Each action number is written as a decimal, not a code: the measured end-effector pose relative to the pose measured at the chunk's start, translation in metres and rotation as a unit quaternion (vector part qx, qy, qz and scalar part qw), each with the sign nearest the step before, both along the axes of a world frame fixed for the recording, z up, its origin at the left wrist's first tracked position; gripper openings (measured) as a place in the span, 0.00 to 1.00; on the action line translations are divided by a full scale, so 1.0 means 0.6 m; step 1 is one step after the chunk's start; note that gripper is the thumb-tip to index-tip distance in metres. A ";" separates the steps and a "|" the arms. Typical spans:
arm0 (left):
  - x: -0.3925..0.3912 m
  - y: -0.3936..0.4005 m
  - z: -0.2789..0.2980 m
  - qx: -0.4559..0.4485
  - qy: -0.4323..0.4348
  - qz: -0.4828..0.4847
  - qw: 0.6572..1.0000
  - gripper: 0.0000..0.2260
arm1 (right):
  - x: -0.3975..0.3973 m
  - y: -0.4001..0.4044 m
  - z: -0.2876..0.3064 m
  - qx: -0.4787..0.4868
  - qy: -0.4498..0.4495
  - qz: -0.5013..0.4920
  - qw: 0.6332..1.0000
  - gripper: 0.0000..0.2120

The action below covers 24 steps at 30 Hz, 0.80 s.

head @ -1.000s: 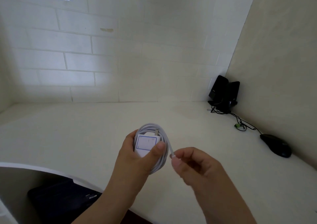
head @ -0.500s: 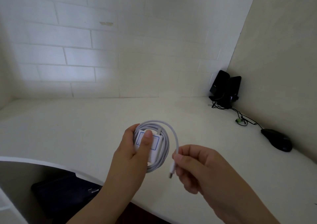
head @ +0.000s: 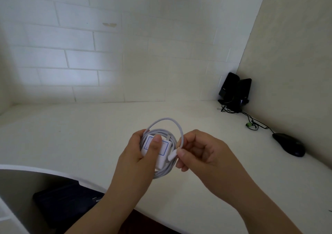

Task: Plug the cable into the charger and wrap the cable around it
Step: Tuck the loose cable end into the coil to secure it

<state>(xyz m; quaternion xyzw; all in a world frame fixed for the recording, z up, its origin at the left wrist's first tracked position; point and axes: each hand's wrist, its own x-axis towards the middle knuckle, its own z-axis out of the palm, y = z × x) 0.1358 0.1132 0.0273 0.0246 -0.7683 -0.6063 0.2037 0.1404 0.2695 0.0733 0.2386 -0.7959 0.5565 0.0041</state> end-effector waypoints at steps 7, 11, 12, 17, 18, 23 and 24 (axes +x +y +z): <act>-0.016 0.004 -0.001 -0.028 0.012 0.012 0.999 0.10 | -0.012 -0.003 0.014 0.062 0.051 -0.021 0.996 0.09; -0.023 0.005 0.007 -0.068 0.028 0.025 0.997 0.10 | -0.015 -0.017 0.003 0.081 0.062 -0.086 0.991 0.05; -0.024 0.007 0.008 -0.088 0.036 0.031 0.995 0.11 | -0.015 -0.022 0.000 0.096 0.065 -0.102 0.988 0.03; -0.023 0.008 0.007 -0.147 0.087 0.058 0.984 0.16 | -0.022 -0.027 -0.012 0.067 -0.011 -0.129 0.989 0.06; -0.022 0.006 0.007 -0.150 0.093 0.061 0.982 0.16 | -0.026 -0.024 -0.014 0.058 -0.021 -0.118 0.991 0.06; -0.024 0.005 0.011 -0.123 0.080 0.055 0.988 0.13 | -0.038 -0.021 -0.029 0.142 0.194 -0.129 0.962 0.10; -0.025 0.005 0.012 -0.116 0.076 0.051 0.989 0.12 | -0.040 -0.021 -0.033 0.158 0.235 -0.126 0.951 0.12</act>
